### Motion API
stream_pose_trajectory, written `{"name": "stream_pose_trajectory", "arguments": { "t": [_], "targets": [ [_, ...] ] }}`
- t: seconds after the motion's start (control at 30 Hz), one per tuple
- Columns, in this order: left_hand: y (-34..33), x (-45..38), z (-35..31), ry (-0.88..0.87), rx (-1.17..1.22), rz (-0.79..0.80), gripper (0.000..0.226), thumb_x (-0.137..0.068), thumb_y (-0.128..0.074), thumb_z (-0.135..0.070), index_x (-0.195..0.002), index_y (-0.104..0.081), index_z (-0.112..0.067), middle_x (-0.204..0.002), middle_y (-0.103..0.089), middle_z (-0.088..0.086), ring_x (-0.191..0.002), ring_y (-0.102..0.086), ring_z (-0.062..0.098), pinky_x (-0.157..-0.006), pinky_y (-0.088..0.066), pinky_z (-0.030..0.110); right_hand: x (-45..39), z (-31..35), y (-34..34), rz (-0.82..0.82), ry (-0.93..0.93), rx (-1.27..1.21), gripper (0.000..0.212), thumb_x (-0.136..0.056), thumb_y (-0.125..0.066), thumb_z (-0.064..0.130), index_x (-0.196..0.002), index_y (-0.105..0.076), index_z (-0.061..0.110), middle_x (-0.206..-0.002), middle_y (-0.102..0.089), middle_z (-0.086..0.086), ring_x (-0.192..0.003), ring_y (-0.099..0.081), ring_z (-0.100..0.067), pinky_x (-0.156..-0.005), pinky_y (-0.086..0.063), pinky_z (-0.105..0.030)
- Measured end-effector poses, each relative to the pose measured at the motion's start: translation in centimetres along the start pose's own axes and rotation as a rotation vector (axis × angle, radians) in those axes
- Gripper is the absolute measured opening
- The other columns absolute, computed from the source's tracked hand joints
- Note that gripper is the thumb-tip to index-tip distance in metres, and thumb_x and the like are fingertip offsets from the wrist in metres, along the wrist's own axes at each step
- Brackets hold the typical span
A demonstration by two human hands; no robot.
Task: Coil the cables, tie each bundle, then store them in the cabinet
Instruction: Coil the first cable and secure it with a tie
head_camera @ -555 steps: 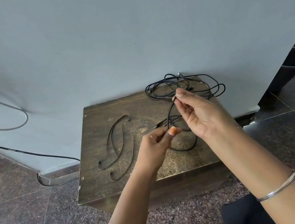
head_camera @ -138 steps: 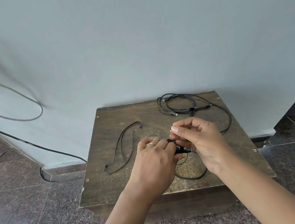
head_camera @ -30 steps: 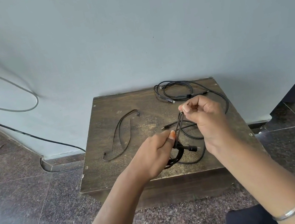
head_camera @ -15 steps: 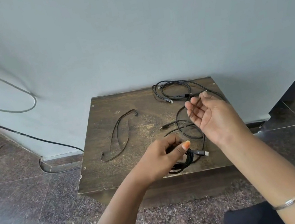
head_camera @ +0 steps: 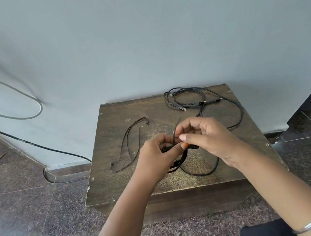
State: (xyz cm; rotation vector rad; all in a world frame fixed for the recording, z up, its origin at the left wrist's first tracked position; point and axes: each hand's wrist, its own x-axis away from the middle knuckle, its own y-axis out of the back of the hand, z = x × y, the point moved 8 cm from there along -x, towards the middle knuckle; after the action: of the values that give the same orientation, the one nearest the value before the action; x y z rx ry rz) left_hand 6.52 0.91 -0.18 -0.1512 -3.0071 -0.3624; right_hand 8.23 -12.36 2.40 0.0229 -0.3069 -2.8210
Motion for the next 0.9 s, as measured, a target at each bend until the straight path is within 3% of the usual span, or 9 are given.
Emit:
{"name": "stream_pose_trajectory", "arguments": {
  "t": [0.07,0.27,0.43,0.53,0.6,0.7,0.8,0.9],
  "targets": [
    [0.2,-0.1,0.1,0.007,-0.014,-0.019,0.017,-0.075,-0.079,-0.024,-0.085,-0.067,-0.016,-0.075,-0.073,0.004,-0.060,-0.062,0.004,-0.051,-0.047,0.019,0.1,0.1,-0.1,0.014,0.011,0.006,0.011,-0.083,-0.068,0.004,-0.089,-0.071,0.013,-0.082,-0.071,-0.007,-0.074,-0.068,-0.014,-0.076,-0.055,-0.026],
    [0.4,-0.4,0.2,-0.013,-0.058,0.005,0.023,-0.074,-0.080,-0.028,-0.081,-0.059,-0.021,-0.064,-0.070,0.003,-0.053,-0.057,0.009,-0.056,-0.049,0.032,0.0,0.2,-0.3,-0.002,0.048,0.104,0.004,-0.082,-0.073,0.014,-0.085,-0.071,0.012,-0.067,-0.069,0.005,-0.066,-0.067,-0.007,-0.066,-0.054,-0.021],
    [-0.1,-0.2,0.0,-0.024,-0.036,0.093,0.024,-0.074,-0.081,-0.024,-0.076,-0.057,-0.019,-0.059,-0.068,-0.002,-0.052,-0.058,0.005,-0.051,-0.048,0.021,-0.1,0.2,-0.1,-0.026,0.069,0.154,0.003,-0.083,-0.073,0.016,-0.084,-0.071,0.015,-0.077,-0.073,-0.003,-0.064,-0.069,-0.011,-0.065,-0.057,-0.028],
    [-0.1,-0.1,0.0,-0.009,0.007,0.116,0.023,-0.072,-0.081,-0.022,-0.078,-0.060,-0.015,-0.066,-0.071,0.004,-0.058,-0.064,0.010,-0.059,-0.053,0.027,-0.1,0.5,0.0,-0.052,0.113,0.217,0.004,-0.083,-0.073,0.016,-0.080,-0.072,0.017,-0.075,-0.074,-0.003,-0.066,-0.070,-0.009,-0.062,-0.056,-0.025],
    [-0.1,-0.1,0.0,0.001,0.047,0.134,0.025,-0.072,-0.081,-0.023,-0.084,-0.063,-0.009,-0.075,-0.072,0.010,-0.068,-0.067,0.016,-0.069,-0.054,0.033,-0.1,0.6,0.3,-0.078,0.105,0.202,0.005,-0.083,-0.073,0.015,-0.078,-0.072,0.018,-0.077,-0.075,-0.005,-0.071,-0.072,-0.014,-0.067,-0.060,-0.037],
    [-0.2,0.1,-0.3,-0.004,0.092,0.182,0.035,-0.070,-0.081,-0.030,-0.089,-0.065,-0.005,-0.084,-0.072,0.013,-0.076,-0.067,0.017,-0.072,-0.053,0.026,0.0,0.6,0.9,-0.125,0.071,0.159,0.007,-0.080,-0.075,0.014,-0.074,-0.072,0.013,-0.081,-0.074,-0.011,-0.079,-0.071,-0.030,-0.072,-0.057,-0.053],
    [-0.4,0.2,-0.5,0.002,0.148,0.219,0.039,-0.067,-0.080,-0.031,-0.089,-0.064,-0.003,-0.087,-0.072,0.013,-0.081,-0.068,0.019,-0.078,-0.055,0.030,0.0,0.7,1.2,-0.176,0.033,0.085,0.011,-0.078,-0.077,0.013,-0.070,-0.070,0.010,-0.082,-0.074,-0.013,-0.082,-0.070,-0.033,-0.077,-0.055,-0.053],
    [-0.4,0.2,-0.7,-0.006,0.176,0.243,0.033,-0.067,-0.080,-0.029,-0.085,-0.065,-0.006,-0.084,-0.072,0.010,-0.079,-0.067,0.016,-0.074,-0.053,0.025,0.0,0.6,1.2,-0.210,-0.004,0.015,0.012,-0.077,-0.077,0.010,-0.070,-0.070,0.003,-0.081,-0.074,-0.015,-0.084,-0.070,-0.034,-0.081,-0.055,-0.051]
  ]
}}
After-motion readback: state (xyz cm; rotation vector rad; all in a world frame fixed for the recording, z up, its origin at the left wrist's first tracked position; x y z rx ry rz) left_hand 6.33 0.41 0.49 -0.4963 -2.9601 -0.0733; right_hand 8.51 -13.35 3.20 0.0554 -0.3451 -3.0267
